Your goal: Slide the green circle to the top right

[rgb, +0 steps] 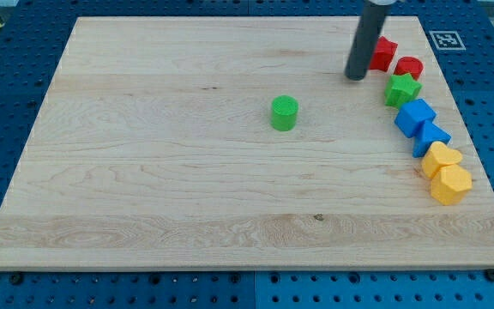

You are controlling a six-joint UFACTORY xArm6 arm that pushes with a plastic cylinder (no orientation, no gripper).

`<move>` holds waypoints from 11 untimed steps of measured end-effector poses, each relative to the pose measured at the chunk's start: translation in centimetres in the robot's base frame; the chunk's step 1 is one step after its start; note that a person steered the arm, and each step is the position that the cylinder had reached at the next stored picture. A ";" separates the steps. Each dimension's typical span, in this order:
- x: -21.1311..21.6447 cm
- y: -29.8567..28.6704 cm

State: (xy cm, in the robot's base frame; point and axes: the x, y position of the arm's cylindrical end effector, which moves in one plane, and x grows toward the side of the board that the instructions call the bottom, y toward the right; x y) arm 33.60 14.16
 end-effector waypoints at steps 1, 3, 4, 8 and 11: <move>0.5 -5.5; 6.4 -14.2; 10.8 -14.8; 12.3 -10.4; 11.1 -9.3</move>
State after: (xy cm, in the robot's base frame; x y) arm 44.69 4.82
